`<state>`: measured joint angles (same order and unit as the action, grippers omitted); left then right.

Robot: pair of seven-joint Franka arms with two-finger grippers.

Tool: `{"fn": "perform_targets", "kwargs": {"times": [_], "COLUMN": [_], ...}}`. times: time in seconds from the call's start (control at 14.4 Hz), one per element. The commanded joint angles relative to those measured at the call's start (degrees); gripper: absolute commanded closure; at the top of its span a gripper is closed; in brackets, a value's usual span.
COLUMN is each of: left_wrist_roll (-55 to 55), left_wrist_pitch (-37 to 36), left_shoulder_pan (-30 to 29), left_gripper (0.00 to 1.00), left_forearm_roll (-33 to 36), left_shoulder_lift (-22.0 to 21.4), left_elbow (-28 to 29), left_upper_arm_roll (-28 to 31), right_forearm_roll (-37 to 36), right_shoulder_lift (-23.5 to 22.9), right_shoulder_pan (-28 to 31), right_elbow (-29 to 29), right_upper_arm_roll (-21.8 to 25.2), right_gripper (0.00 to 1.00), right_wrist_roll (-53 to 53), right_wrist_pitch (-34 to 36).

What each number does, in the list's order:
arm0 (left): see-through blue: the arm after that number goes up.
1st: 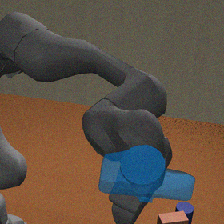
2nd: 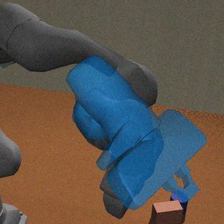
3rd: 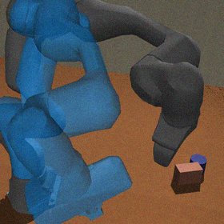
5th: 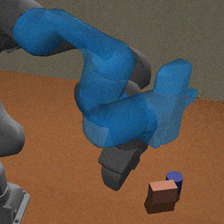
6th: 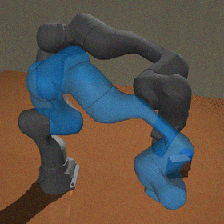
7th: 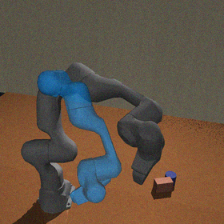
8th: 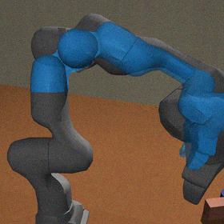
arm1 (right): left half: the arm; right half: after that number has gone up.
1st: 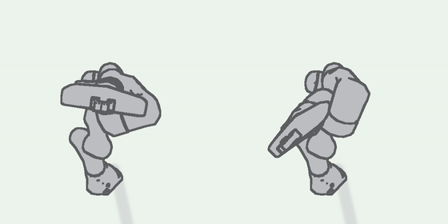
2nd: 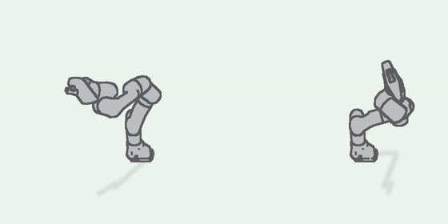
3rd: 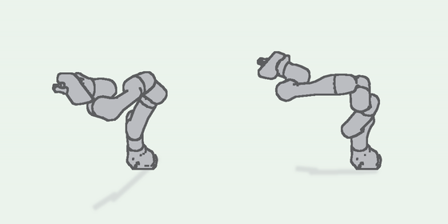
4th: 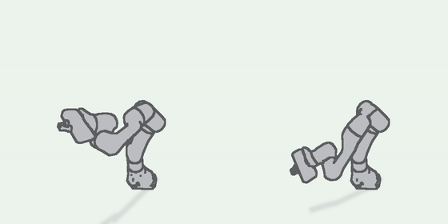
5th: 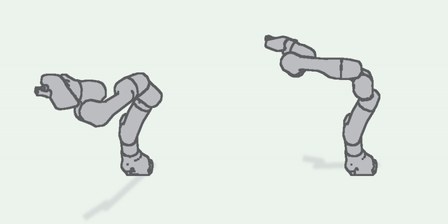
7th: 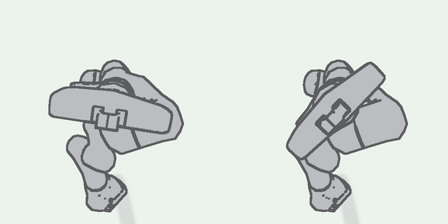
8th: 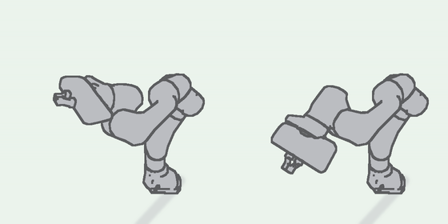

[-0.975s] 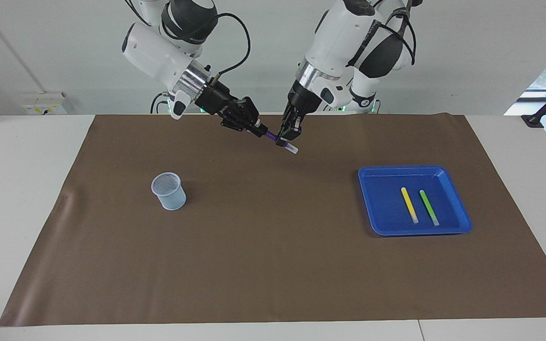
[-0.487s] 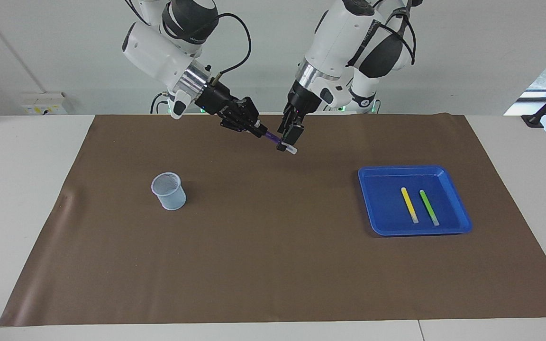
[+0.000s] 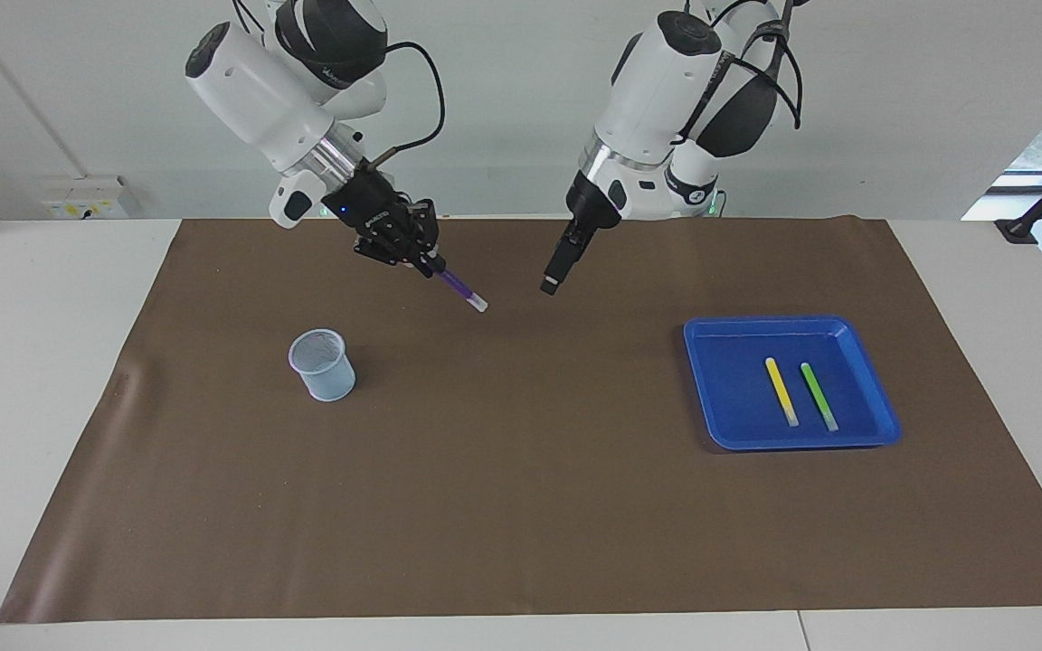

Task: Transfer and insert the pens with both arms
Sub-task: 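Carry the pen to the cup with the right gripper while the left gripper withdraws, then lower the purple pen into the cup and open the right gripper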

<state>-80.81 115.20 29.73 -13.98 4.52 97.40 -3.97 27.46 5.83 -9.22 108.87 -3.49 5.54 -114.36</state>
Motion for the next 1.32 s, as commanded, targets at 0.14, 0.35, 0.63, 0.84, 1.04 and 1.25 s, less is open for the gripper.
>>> {"fn": "perform_targets", "kwargs": {"times": [0.14,0.35,0.63,0.84,1.04,1.25], "left_wrist_roll": [26.19,48.73,67.77,73.33,79.89,93.68], "left_wrist_pitch": [-3.23,-1.65,0.27,6.24,8.46,8.64], "left_shoulder_pan": [-8.09,-12.57,-19.87,-24.10,-26.65,-29.46], "left_gripper": [0.00,0.02,0.05,0.00,0.00,0.00], "left_forearm_roll": [2.63,5.11,5.11,5.11,5.11,5.19], "left_shoulder_lift": [-4.52,-4.88,-7.16,-6.81,-5.59,-2.78], "left_elbow": [7.00,8.42,14.03,17.20,18.88,19.23], "left_upper_arm_roll": [0.01,-0.07,-0.07,-0.08,-0.08,0.01], "right_forearm_roll": [-21.10,-26.66,-29.75,-28.87,-28.69,-26.51], "right_shoulder_lift": [-4.17,-4.34,-5.13,-5.57,-6.45,-6.45], "right_shoulder_pan": [2.19,5.00,7.72,9.49,9.40,8.70], "right_elbow": [-8.68,-5.79,0.63,5.20,6.52,10.29], "right_upper_arm_roll": [-0.11,-0.11,-0.20,-0.20,-0.29,-0.29], "right_gripper": [1.00,1.00,1.00,1.00,1.00,1.00], "right_wrist_roll": [-13.76,-23.27,-26.28,-26.02,-24.53,-22.15], "right_wrist_pitch": [7.49,5.21,1.78,-2.87,-4.11,-8.05]}}
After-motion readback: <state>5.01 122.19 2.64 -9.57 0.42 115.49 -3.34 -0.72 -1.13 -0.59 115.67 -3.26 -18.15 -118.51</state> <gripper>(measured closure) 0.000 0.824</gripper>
